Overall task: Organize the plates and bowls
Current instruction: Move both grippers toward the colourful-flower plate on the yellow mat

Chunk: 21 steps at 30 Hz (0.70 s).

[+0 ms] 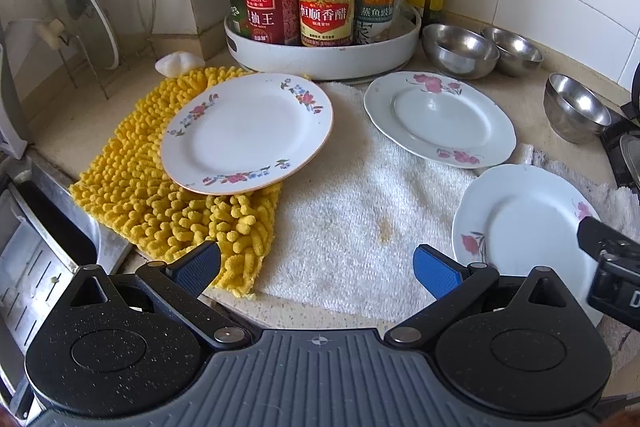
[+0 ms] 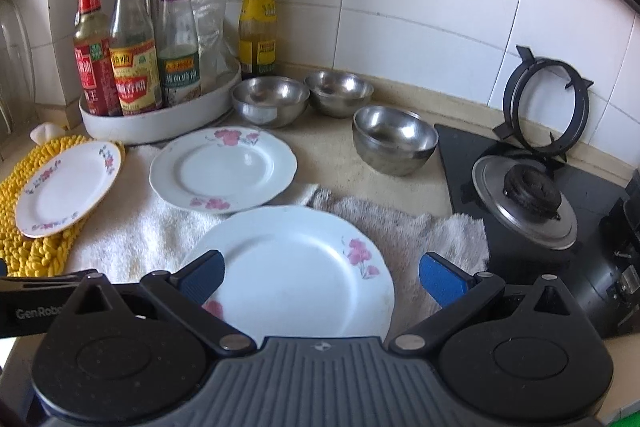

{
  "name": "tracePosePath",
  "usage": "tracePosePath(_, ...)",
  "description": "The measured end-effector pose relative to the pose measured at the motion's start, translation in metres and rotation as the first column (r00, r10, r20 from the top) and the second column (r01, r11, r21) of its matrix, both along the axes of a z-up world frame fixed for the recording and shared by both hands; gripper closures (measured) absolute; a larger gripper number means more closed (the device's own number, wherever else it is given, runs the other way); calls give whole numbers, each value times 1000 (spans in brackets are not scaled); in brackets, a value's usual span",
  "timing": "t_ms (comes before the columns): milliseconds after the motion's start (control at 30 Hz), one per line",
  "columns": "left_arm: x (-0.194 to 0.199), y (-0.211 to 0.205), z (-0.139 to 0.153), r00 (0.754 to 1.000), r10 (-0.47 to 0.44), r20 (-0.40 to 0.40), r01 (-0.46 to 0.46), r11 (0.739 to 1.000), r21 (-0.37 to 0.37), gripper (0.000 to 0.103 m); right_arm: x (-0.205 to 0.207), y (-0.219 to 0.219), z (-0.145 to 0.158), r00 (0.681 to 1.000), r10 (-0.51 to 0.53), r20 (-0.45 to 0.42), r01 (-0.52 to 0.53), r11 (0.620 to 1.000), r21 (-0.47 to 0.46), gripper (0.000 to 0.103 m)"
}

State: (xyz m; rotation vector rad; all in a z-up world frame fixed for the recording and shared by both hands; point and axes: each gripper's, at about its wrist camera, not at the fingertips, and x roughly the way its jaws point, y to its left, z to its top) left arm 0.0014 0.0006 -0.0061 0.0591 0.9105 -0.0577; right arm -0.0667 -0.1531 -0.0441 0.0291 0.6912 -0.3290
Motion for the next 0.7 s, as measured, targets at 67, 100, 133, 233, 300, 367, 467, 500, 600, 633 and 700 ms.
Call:
tracePosePath(67, -1, 1, 1, 1000, -1, 7, 1, 1000, 2, 0, 1, 0, -1, 1000, 1, -5, -1, 1000, 8, 0)
tracePosePath(100, -1, 3, 2, 1000, -1, 11, 1, 1000, 4, 0, 1, 1, -1, 1000, 1, -5, -1, 1000, 8, 0)
tracePosePath(133, -2, 3, 2, 1000, 1, 19, -1, 1000, 4, 0, 1, 3, -1, 1000, 3, -2, -3, 1000, 6, 0)
tracePosePath(233, -2, 8, 4, 1000, 6, 24, -6, 1000, 5, 0, 2, 7, 0, 1000, 5, 0, -5, 1000, 2, 0)
tracePosePath(300, -1, 10, 3, 1000, 4, 18, -5, 1000, 15, 0, 3, 9, -1, 1000, 8, -3, -8, 1000, 2, 0)
tracePosePath(367, -5, 11, -1, 1000, 5, 20, -5, 1000, -9, 0, 5, 11, -3, 1000, 7, -8, -7, 1000, 1, 0)
tracePosePath(467, -5, 13, -4, 1000, 14, 3, -14, 1000, -7, 0, 6, 12, -5, 1000, 5, -18, -5, 1000, 6, 0)
tracePosePath(500, -5, 13, -5, 1000, 18, -3, -18, 1000, -2, 0, 8, 11, -6, 1000, 9, -29, -9, 1000, 9, 0)
tracePosePath(600, -3, 11, -7, 1000, 30, -9, -30, 1000, 7, 0, 13, 11, -8, 999, 34, -38, -34, 999, 6, 0)
tracePosePath(633, -1, 11, -7, 999, 36, -10, -36, 999, 8, 0, 15, 11, -8, 998, 43, -36, -43, 999, 7, 0)
tracePosePath(700, 2, 9, -7, 999, 48, -17, -48, 999, 24, 0, 21, 9, -8, 997, 60, -39, -60, 998, 14, 0)
